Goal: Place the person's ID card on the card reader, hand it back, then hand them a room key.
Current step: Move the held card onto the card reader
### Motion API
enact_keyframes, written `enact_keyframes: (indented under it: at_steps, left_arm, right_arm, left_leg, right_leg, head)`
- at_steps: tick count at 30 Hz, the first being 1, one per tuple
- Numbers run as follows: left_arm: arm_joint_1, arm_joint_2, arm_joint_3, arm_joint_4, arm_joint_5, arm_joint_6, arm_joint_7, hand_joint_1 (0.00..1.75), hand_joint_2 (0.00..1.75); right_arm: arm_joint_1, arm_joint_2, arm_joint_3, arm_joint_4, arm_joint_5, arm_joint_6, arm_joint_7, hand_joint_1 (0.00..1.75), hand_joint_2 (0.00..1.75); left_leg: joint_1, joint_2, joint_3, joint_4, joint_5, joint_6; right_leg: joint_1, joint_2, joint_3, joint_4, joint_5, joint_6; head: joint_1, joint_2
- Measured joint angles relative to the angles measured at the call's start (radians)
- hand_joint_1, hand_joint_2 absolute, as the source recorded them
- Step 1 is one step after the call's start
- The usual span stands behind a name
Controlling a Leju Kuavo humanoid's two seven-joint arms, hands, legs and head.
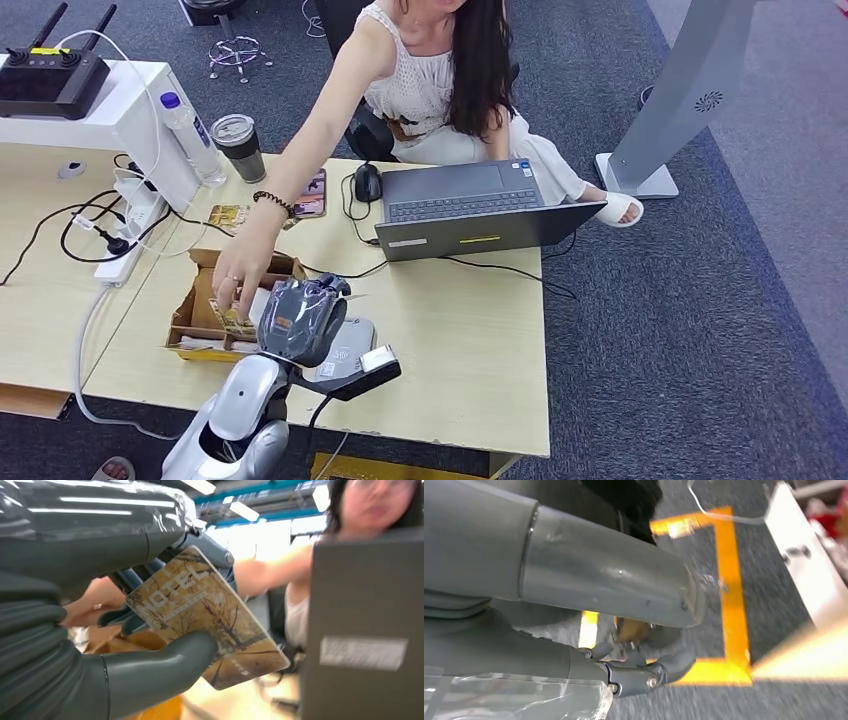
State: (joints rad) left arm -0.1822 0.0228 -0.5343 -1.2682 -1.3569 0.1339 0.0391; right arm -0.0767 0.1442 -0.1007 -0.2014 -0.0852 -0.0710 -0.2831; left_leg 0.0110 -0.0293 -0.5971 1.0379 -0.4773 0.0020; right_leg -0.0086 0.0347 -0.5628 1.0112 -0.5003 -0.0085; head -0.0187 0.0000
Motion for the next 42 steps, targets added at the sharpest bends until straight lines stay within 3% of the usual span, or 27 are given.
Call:
enact_keyframes:
  at_steps: [10,18,42]
  left_arm:
    - [0.005,-0.020,-0.002,0.075,-0.008,-0.002,0.017,1.75,1.75]
    - [0.022,-0.026,-0.002,0.112,-0.064,-0.049,0.115,1.75,1.75]
    - [-0.020,-0.027,-0.002,0.225,-0.072,-0.181,0.106,1.75,1.75]
  right_arm:
    - [0.002,0.031,0.000,0.000,0.002,-0.003,0.000,0.00,0.00]
    - [0.004,0.032,-0.001,0.000,0.006,-0.004,0.007,0.00,0.00]
    - [0.010,0.030,-0.012,0.000,0.036,-0.001,0.018,0.00,0.00]
  left_leg:
    - [0.000,0.000,0.000,0.000,0.000,0.000]
    - [0.000,0.000,0.000,0.000,0.000,0.000]
    - [0.000,0.000,0.002,0.000,0.000,0.000]
  right_leg:
    - [0.000,-0.001,0.000,0.000,0.000,0.000]
    - [0.000,-0.001,0.000,0.000,0.000,0.000]
    - [0.000,-0.001,0.003,0.000,0.000,0.000]
  head:
    - [-0.001,0.000]
    - [-0.001,0.000]
    - [-0.001,0.000]
